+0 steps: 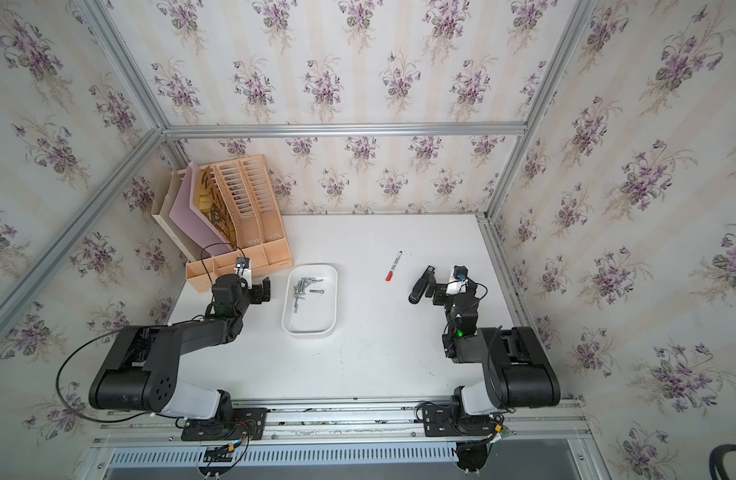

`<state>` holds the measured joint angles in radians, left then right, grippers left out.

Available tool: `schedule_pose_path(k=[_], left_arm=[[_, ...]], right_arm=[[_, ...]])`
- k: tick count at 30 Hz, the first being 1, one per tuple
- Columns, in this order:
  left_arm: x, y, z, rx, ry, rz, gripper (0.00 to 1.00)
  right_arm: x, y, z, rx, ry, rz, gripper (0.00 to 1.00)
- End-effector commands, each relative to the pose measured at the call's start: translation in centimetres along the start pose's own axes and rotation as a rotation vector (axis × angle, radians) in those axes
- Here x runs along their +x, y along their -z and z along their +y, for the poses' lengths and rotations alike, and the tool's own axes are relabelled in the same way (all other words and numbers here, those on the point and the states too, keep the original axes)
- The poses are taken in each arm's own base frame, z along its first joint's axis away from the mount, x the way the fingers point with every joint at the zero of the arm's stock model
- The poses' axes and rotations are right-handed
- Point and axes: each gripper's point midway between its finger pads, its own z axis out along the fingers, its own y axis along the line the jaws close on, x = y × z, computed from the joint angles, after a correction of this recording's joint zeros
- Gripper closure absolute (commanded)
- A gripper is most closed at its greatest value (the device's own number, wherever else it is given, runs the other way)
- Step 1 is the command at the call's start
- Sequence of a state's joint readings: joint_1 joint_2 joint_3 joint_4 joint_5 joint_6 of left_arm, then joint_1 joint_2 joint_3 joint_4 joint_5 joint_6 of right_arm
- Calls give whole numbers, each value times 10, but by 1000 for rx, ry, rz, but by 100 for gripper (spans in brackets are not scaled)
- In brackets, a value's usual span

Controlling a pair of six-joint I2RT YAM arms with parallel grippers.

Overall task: Take out the screws from the storage box
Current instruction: Pick up the storage box at the center of the board.

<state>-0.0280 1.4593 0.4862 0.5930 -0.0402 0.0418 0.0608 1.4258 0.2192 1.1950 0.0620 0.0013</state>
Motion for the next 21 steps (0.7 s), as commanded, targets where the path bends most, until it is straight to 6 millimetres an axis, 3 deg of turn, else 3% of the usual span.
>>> schedule_pose_path(k=[1,2,5,7,10,14,17,21], left_arm=[[-7,0,11,-54,30,137,1],[-2,-5,18,-99,65,206,1],[12,-18,5,-39,51,315,1],[11,-19,-4,10,41,320,1],[3,-10,-1,-6,47,263,1],[-8,4,3,-18,63,187,1],[-27,21,9,-33,74,103,1],[-40,45,31,-147,103,64,1]], right_arm=[[-3,-5,-17,114,-19,43,0],[-4,-9,-18,123,-22,63,0],[-10,-23,-22,163,-62,141,0],[-15,-30,-16,142,-114,175,0],[-19,-43,17,-32,-119,257,0],[-20,-57,45,-173,-192,330,0],[-30,-54,48,-183,-221,323,0],[-63,-33,65,-284,-263,250,0]])
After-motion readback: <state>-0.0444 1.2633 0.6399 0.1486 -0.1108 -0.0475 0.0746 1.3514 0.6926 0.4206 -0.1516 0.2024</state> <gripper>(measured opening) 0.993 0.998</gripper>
